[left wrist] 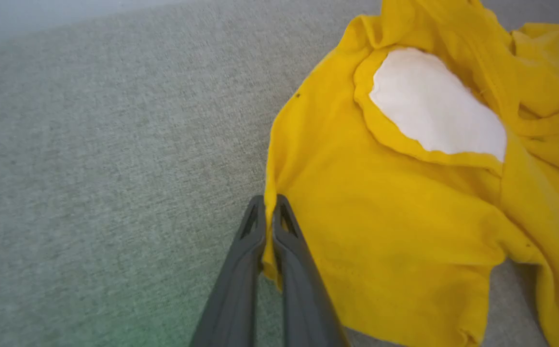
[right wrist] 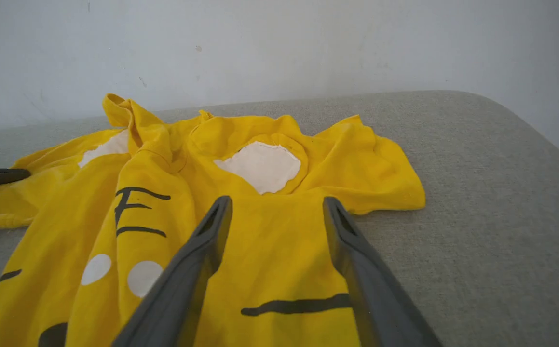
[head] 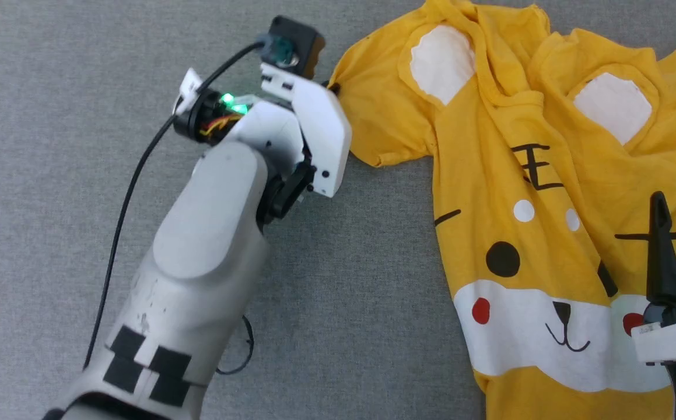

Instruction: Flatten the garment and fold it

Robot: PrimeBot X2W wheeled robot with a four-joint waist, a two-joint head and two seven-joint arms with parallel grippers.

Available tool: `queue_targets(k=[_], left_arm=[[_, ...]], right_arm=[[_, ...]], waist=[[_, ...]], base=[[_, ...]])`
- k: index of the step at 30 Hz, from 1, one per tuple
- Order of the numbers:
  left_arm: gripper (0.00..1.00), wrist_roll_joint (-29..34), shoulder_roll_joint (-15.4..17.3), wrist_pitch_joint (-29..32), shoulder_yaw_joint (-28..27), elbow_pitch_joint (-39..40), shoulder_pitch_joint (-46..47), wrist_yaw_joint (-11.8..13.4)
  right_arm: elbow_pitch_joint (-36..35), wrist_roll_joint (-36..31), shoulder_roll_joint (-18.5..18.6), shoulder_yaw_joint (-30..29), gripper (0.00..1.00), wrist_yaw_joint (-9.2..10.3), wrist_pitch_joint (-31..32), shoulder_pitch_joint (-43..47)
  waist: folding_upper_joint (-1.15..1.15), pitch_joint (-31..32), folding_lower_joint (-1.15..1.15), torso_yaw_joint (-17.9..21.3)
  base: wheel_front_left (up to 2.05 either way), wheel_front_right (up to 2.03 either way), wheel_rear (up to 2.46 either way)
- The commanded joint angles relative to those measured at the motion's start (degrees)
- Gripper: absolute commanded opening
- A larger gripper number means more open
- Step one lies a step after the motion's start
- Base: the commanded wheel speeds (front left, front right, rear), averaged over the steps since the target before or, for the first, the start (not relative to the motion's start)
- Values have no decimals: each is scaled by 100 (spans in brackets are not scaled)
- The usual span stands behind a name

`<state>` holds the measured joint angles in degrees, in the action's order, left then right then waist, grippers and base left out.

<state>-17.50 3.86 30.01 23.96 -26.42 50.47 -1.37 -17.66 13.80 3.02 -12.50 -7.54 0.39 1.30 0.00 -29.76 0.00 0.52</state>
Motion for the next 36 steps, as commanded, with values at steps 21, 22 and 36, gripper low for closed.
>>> queue_targets(k=[21,22,36], left_arm=[[0,-1388,1020,-1405,-2303,3825,-4569,1015],[0,-1411,1013,-1407,-2338,3944,-4662,1043],[0,-1169,983,-1305,-2029,4692,-4350,1158]], right_arm=[[78,-29,-14,-30,100,5,107,197],[43,-57,-14,-25,100,5,152,160],[340,18,1102,-308,100,5,2722,-2070]], waist=[[0,738,0,-264],[0,746,0,-283],[0,241,0,-286]], base=[[0,0,0],[0,0,0],[0,0,0]])
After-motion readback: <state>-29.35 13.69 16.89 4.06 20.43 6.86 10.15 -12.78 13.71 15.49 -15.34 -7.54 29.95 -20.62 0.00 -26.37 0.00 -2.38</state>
